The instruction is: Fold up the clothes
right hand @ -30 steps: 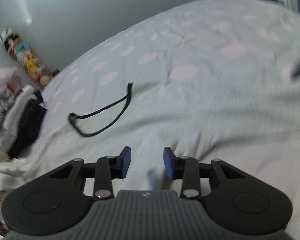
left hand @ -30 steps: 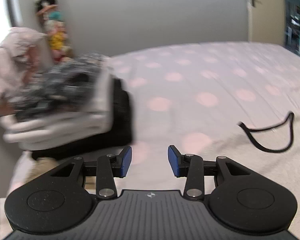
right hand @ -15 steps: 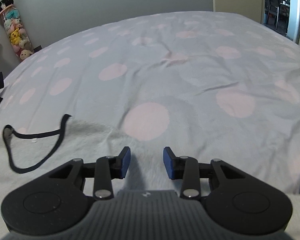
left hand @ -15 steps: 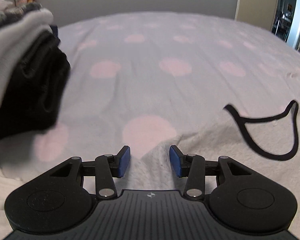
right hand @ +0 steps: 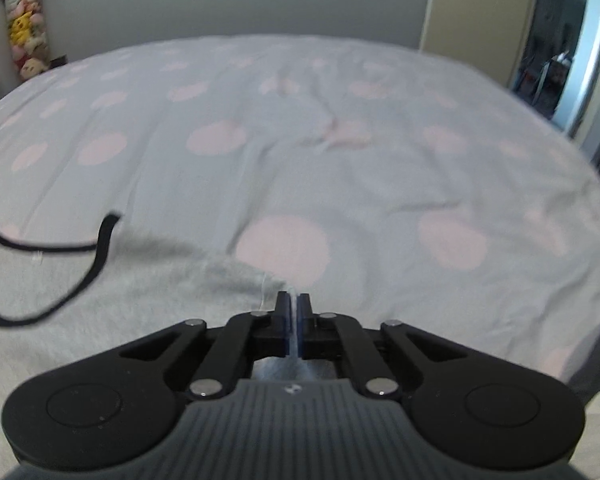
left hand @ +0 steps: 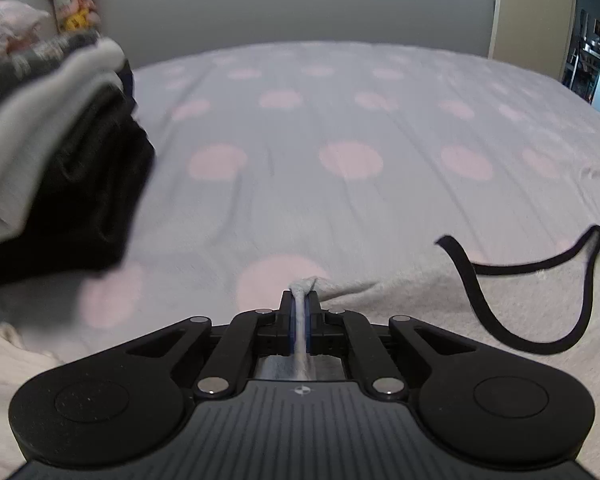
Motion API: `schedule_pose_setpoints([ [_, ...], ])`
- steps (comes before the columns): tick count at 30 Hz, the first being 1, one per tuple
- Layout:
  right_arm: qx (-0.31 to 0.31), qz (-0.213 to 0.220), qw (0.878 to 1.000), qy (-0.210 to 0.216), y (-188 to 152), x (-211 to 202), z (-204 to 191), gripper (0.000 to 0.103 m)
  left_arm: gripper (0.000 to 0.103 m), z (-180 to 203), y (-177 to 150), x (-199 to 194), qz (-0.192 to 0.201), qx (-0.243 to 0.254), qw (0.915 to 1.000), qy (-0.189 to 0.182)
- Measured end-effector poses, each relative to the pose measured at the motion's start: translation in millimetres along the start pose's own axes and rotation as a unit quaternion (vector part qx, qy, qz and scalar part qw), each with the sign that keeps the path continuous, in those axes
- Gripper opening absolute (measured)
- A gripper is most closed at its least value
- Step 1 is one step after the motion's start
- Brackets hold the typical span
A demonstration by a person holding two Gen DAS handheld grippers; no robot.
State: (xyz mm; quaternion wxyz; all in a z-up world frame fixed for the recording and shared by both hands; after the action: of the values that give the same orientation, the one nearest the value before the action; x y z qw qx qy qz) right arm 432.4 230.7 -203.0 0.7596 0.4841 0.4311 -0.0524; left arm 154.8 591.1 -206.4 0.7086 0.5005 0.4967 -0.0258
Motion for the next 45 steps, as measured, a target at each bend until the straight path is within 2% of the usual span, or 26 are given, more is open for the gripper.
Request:
schedule_pose_setpoints([
  [6, -0.020, 0.042, 0.998, -0.051, 46, -34, 10, 0.003, 0.005, -5, 36, -28, 0.060, 0.003, 0.9978, 0.029],
  [9, -0.028, 0.067, 0.995, -0.070, 73, -39, 13, 0.003, 0.005, -3, 58, -30, 0.083, 0.009, 0.9958, 0.039],
  [13, -0.035, 0.083, 0.992, -0.087, 104, -24, 14, 0.003, 0.005, 8, 79, -11, 0.091, 0.039, 0.9933, 0.059],
  [17, -0.046, 0.074, 0.992, -0.089, 114, 14, 6, 0.003, 0.005, 10, 86, 29, 0.069, 0.047, 0.9938, 0.074],
  [24, -0.043, 0.040, 0.995, -0.086, 98, 56, 2, 0.004, 0.009, 6, 56, 90, 0.014, 0.077, 0.9936, 0.081],
  [29, -0.039, 0.016, 0.996, -0.083, 85, 84, -1, 0.007, 0.039, -4, 56, 94, 0.015, 0.058, 0.9942, 0.089],
  [32, -0.017, 0.012, 0.997, -0.081, 81, 86, 6, 0.008, 0.045, -10, 62, 80, 0.029, 0.024, 0.9963, 0.078],
  [35, 0.017, 0.020, 0.997, -0.073, 80, 70, 19, 0.010, 0.044, -8, 65, 64, 0.041, 0.015, 0.9974, 0.057],
  [39, 0.041, 0.030, 0.998, -0.040, 71, 45, 10, 0.011, 0.030, 9, 59, 53, 0.025, 0.033, 0.9990, 0.016],
  [42, 0.045, 0.030, 0.999, -0.005, 53, 37, -11, 0.012, 0.023, 22, 46, 63, 0.006, 0.049, 0.9987, 0.011],
  [45, 0.040, 0.033, 0.999, 0.010, 45, 42, -21, 0.012, 0.020, 30, 37, 78, -0.008, 0.056, 0.9984, 0.009],
])
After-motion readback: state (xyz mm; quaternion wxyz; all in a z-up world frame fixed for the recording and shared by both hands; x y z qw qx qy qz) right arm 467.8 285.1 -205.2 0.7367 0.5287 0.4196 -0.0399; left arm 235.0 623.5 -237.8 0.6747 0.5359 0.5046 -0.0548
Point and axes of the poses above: each gripper's, at about its wrist camera, not at the fingertips, and x roughly the way its jaws point, z to its right, y to its top, the point moved 9 cm from there along x, roughly the way its jaws point, and after that the axes turned 6 degrees about -x, right-handed, at the moved point
